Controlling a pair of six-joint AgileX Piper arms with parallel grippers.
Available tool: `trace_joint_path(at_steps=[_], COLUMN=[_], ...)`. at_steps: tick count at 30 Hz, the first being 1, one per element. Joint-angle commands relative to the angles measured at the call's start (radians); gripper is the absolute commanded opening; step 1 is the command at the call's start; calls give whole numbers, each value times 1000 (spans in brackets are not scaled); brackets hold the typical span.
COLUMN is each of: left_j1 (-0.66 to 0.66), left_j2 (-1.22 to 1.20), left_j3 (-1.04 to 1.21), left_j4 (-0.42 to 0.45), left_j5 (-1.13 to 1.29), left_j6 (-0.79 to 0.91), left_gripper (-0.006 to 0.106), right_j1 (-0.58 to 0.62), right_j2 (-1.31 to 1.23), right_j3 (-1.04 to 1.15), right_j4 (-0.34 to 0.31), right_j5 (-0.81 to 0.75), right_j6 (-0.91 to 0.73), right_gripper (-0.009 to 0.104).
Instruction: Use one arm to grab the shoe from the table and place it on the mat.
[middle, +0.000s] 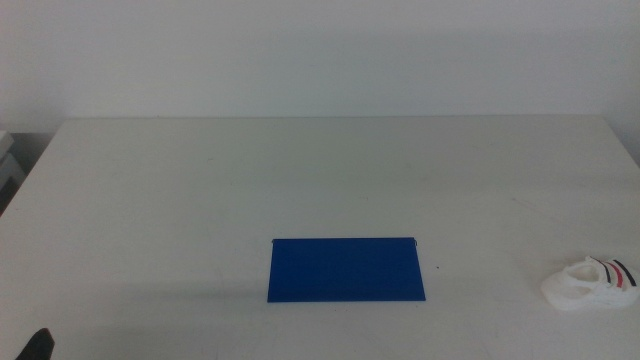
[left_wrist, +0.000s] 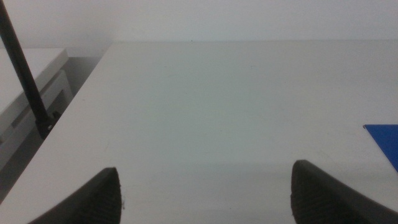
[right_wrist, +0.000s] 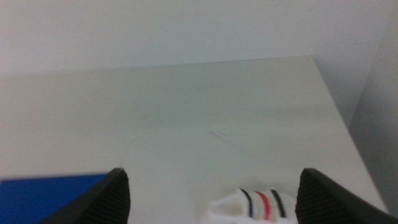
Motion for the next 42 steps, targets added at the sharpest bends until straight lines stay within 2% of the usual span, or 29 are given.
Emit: trace_joint_path(at_steps=[1, 7, 12, 15, 20, 24, 37, 42], left_j1=[-4, -4, -4, -4, -4, -4, -4, -4], left_j2=[-14, -14, -14, -14, -14, -14, -14, -14], left_j3=[8, 8, 8, 8, 8, 8, 8, 8], left_j4=[-8, -8, -8, -8, -8, -8, -8, -8], left_j5=[-81, -81, -81, -81, -81, -81, -81, -81], left_j6=[-5, -5, -5, -5, -5, -5, -5, -5], left_gripper=[94, 94, 94, 94, 94, 94, 94, 94], right_j1=[-7, -7, -7, -7, -7, -7, -7, -7], right_j2=[73, 235, 337, 379, 428, 441, 441, 449], right_j3=[-104, -263, -306, -306, -306, -305, -305, -305], right_j4=[-4, -24, -47, -85, -114, -133, -213, -213], right_j5=[-33, 64, 66, 70, 93, 94, 88, 105], right_j6=[81, 162, 389, 489, 619, 673, 665, 799], right_gripper=[92, 92, 92, 92, 92, 92, 92, 92])
